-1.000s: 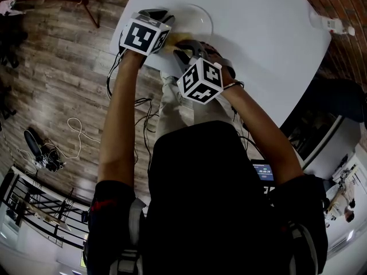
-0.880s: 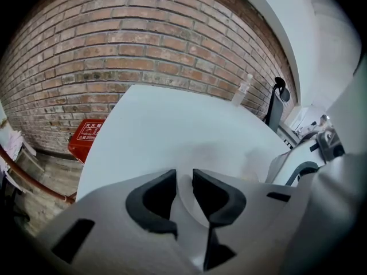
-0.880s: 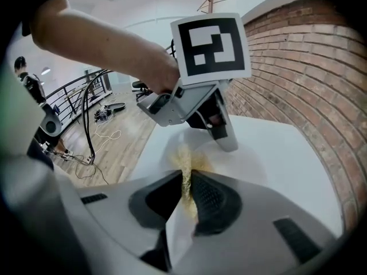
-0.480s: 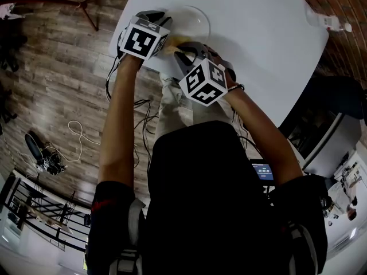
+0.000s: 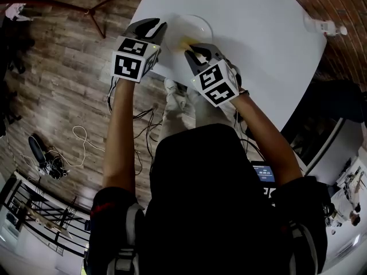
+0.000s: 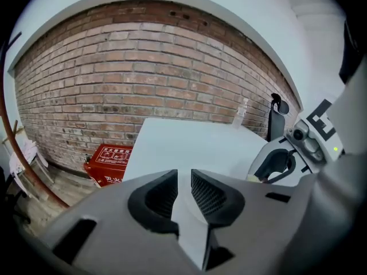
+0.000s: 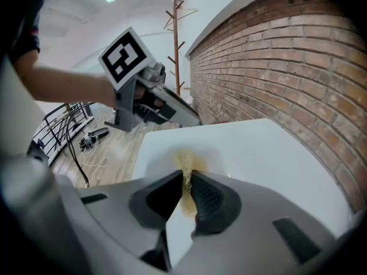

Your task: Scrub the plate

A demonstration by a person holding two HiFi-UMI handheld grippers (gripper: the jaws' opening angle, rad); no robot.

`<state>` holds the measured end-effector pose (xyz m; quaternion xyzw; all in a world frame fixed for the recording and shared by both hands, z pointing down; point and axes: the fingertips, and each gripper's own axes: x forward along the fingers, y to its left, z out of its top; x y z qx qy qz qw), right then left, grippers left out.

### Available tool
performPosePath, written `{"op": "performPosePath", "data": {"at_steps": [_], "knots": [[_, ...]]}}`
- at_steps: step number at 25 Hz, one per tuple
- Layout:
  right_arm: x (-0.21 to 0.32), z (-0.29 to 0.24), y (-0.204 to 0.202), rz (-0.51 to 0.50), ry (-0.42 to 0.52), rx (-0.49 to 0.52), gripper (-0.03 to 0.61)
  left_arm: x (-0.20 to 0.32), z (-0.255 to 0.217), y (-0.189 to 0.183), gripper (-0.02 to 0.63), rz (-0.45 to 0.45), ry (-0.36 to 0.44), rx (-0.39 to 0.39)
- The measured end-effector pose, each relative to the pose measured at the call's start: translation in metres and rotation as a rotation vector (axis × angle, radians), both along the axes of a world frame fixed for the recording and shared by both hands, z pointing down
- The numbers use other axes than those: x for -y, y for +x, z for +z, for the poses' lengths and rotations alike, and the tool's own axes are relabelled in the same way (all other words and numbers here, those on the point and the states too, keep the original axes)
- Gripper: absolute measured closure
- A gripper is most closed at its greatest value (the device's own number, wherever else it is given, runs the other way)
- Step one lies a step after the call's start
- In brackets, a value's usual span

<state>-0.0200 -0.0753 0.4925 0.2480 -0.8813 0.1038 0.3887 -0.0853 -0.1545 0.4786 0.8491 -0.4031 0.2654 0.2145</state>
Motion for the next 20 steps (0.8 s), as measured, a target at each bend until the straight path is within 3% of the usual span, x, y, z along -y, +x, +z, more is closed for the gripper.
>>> {"op": "performPosePath", "data": {"at_steps": [8,16,20], "knots": [[0.022,-0.048,-0.003,0.122,0.048,0.120,0.523,-0.020,-0.048,-0.004,0.578,-0.038,0.085,-0.068],[0.029,-0.094,-0.015,0.176,0.111,0.197,0.523,-0.036,-0.088,-0.008,0.594,-0.077,0.141,-0.112],[0.030,-0.119,-0.020,0.201,0.158,0.226,0.523,-0.049,-0.111,-0.014,0.594,-0.105,0.158,-0.174]]}}
